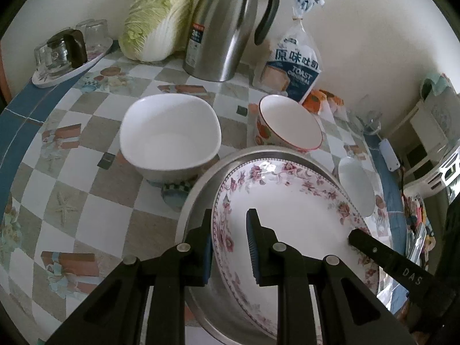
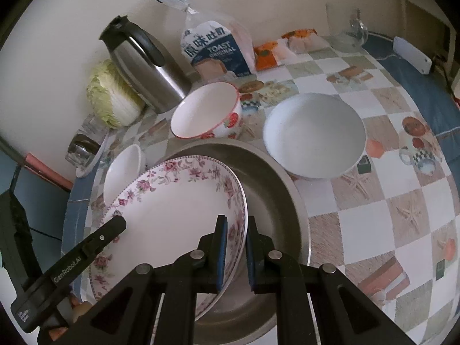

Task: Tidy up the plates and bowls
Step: 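Lower the floral plate into the steel basin with the right gripper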

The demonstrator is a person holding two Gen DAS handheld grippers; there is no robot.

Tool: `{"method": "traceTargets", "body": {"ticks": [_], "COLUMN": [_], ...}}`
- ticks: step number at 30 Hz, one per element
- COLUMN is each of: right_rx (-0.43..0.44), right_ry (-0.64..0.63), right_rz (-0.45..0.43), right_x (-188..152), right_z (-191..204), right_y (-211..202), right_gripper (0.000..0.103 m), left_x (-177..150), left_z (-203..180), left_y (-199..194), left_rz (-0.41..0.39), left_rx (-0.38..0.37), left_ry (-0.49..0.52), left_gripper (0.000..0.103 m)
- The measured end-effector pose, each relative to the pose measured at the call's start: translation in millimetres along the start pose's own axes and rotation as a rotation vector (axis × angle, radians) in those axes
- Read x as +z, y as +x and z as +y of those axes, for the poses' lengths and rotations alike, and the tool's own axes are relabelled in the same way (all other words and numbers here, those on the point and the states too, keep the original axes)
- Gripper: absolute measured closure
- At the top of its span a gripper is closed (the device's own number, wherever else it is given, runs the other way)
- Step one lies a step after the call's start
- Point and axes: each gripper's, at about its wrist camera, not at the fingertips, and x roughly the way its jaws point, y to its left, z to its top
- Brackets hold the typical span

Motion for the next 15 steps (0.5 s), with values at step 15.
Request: {"method": "traceTargets", "body": {"ticks": [15], "right_rx": [-0.021], "right_ry": [-0.025], "right_rz": [0.039], "right_x": [-3], "right_z": [-2], "right_y": [15], "right_gripper": [0.090], "left_x": [-3], "left_z": [2], "left_y": [14], "left_rz": [0.024], "left_rx": [0.045], "left_ry": [0.010], "left_gripper": [0.081]}}
